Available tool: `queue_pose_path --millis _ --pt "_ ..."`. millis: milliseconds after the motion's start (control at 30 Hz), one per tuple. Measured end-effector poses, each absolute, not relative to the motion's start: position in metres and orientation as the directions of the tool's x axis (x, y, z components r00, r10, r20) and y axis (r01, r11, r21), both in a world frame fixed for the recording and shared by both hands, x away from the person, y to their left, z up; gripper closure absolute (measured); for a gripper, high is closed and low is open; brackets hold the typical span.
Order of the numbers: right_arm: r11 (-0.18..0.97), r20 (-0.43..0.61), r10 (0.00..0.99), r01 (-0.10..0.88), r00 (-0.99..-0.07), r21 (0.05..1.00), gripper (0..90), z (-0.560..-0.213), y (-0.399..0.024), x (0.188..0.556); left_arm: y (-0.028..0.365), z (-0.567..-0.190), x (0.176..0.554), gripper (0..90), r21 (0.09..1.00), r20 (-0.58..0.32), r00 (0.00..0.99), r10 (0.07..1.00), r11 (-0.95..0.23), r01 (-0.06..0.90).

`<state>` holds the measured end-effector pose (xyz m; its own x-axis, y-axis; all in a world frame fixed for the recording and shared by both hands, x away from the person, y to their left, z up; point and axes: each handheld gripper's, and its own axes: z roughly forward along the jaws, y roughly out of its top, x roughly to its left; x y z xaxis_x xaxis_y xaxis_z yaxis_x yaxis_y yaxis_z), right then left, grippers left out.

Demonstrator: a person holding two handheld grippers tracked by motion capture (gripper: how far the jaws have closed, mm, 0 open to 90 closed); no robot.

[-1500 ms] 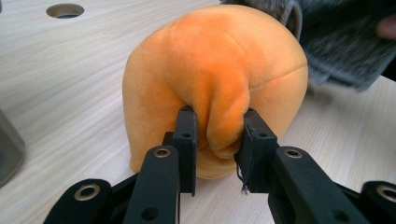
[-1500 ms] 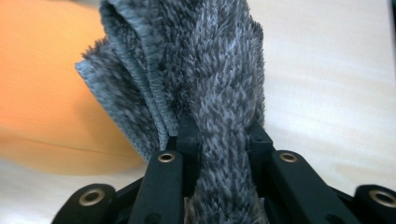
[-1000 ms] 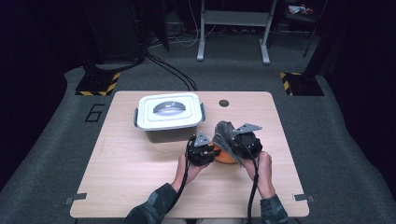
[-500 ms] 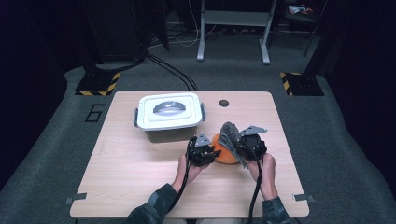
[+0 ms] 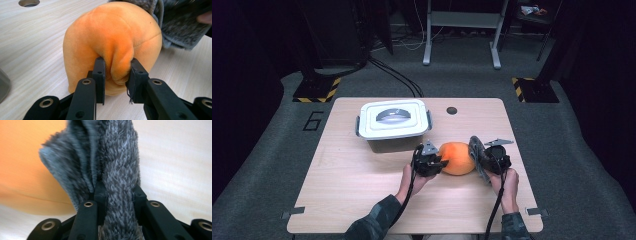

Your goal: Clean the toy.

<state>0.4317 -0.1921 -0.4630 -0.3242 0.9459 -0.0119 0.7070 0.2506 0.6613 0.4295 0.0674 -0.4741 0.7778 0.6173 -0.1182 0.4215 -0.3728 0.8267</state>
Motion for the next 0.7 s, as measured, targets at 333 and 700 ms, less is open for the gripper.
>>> queue_pose_path --millis 333,700 --pt "0.209 0.062 0.948 0.758 -0.312 0.617 72.7 -0.5 -0.203 0.441 0.069 -0.478 0.429 71.4 0.83 -0.139 0.767 0.627 -0.348 0.435" --pt "0.192 0.027 0.959 0.717 -0.282 0.67 73.2 -0.468 -0.211 0.424 0.072 -0.479 0.429 71.3 0.833 -0.141 0.766 0.627 -0.343 0.433"
